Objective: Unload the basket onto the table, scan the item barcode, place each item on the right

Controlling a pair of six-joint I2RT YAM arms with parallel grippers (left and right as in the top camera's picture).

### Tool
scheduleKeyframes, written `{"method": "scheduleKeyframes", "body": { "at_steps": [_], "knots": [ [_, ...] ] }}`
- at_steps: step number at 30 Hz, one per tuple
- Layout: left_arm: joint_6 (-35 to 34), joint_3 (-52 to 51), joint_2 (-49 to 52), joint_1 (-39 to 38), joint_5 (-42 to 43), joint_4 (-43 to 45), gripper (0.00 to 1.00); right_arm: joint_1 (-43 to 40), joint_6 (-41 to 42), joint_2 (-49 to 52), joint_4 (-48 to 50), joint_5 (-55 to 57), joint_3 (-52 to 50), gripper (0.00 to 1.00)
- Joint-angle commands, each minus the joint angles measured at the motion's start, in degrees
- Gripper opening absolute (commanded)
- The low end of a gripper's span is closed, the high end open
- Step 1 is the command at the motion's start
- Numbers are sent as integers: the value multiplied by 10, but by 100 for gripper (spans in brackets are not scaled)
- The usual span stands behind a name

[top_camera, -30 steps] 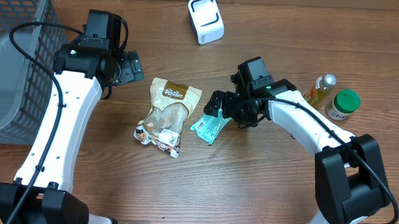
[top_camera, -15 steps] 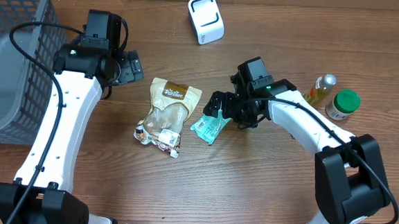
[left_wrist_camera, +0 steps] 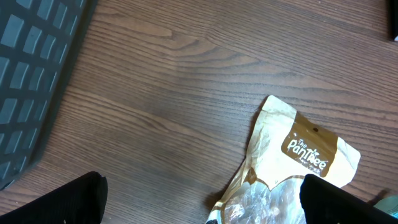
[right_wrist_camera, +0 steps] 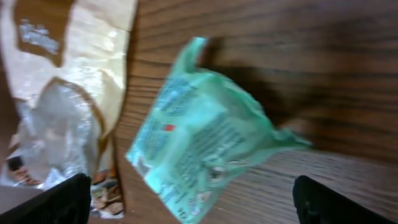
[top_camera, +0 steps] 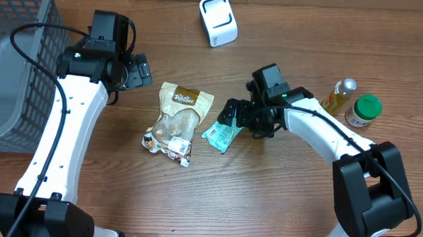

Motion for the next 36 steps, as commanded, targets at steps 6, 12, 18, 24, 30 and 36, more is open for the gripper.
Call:
{"method": "scheduleKeyframes", "body": {
  "at_steps": [6, 12, 18, 24, 30, 36],
  "knots": [
    [15, 6, -1, -2, -2, 0, 100, 3, 29, 0, 42, 19, -32, 98],
    [15, 6, -1, -2, -2, 0, 100, 3, 58, 0, 82, 19, -54, 81],
    [15, 6, -1, -2, -2, 0, 100, 3, 103, 0, 149, 33, -95, 67],
    [15, 6, -1, -2, -2, 0, 100, 3, 161, 0, 215, 56, -141, 45],
    [15, 6, -1, -2, -2, 0, 100, 3, 160, 0, 219, 56, -142, 21],
    [15, 6, -1, -2, -2, 0, 100, -3, 156, -2, 223, 24, -140, 4]
  ]
}}
